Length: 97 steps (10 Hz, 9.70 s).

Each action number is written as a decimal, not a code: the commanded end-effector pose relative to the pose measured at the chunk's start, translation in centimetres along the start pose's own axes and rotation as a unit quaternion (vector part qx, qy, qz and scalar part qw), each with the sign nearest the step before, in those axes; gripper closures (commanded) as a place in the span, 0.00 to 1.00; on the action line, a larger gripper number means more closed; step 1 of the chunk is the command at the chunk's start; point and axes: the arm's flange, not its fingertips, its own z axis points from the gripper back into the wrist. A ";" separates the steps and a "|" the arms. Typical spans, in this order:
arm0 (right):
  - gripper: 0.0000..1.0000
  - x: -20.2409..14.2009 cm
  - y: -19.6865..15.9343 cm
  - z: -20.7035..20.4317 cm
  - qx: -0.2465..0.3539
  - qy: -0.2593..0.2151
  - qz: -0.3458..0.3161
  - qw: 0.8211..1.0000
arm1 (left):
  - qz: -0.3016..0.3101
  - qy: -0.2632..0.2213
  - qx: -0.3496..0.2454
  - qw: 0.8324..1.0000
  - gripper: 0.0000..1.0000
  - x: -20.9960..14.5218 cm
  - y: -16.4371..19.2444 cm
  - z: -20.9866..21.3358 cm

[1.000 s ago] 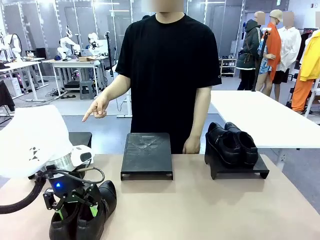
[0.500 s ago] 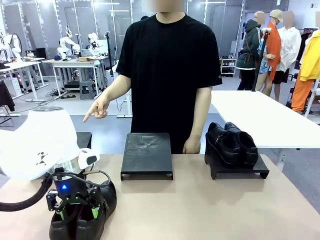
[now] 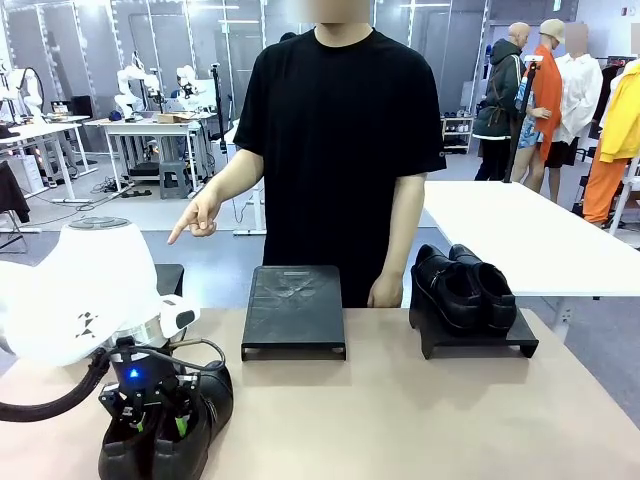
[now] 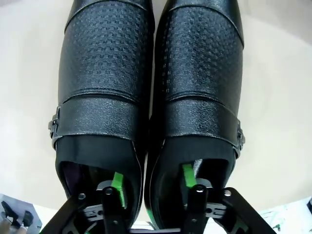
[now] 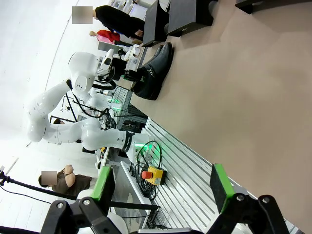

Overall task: Place the shoes on the stand as instructed by the person.
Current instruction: Pick up another pair of Shoes and place it on the Shoes Stand indicated by the person.

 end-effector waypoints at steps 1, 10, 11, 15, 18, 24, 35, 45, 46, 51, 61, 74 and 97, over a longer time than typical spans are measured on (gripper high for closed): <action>0.00 0.0 0.5 0.0 0.004 -0.005 0.004 1.000 | 0.002 -0.011 0.021 1.000 1.00 -0.1 -0.8 -1.0; 0.00 0.0 0.5 0.0 0.004 -0.005 0.004 1.000 | -0.010 -0.062 0.028 0.998 1.00 -3.6 -1.2 5.7; 0.00 0.0 0.5 0.0 0.004 -0.005 0.004 1.000 | -0.013 -0.070 0.027 0.997 1.00 -4.1 -1.1 7.6; 0.00 0.0 0.5 0.0 0.004 -0.005 0.004 1.000 | -0.023 -0.083 0.028 0.996 1.00 -4.7 -1.5 9.1; 0.00 0.0 0.5 0.0 0.004 -0.005 0.004 1.000 | -0.022 -0.076 0.020 0.997 1.00 -4.7 -0.8 9.1; 0.00 0.0 0.5 0.0 0.004 -0.005 0.004 1.000 | -0.049 -0.116 0.012 0.992 0.93 -3.7 1.6 12.4; 0.00 0.0 0.5 0.0 0.004 -0.005 0.004 1.000 | -0.033 -0.260 0.001 0.965 0.93 15.0 15.2 15.1; 0.00 0.0 0.5 0.0 0.004 -0.005 0.004 1.000 | -0.050 -0.220 0.016 0.974 0.93 22.3 16.7 10.2; 0.00 0.0 0.5 0.0 0.004 -0.005 0.004 1.000 | -0.049 -0.218 0.014 0.975 0.93 22.5 16.9 9.8; 0.00 0.0 0.5 0.0 0.004 -0.005 0.004 1.000 | -0.053 -0.214 0.008 0.975 0.93 23.0 16.8 8.9; 0.00 0.0 0.5 0.0 0.004 -0.005 0.004 1.000 | -0.048 -0.215 -0.003 0.975 0.39 24.0 16.5 8.1; 0.00 0.0 0.5 0.0 0.004 -0.005 0.004 1.000 | -0.037 -0.216 0.007 0.976 0.00 23.3 16.2 9.0; 0.00 0.0 0.5 0.0 0.004 -0.005 0.004 1.000 | -0.200 -0.076 -0.552 0.806 0.00 -0.2 38.2 12.3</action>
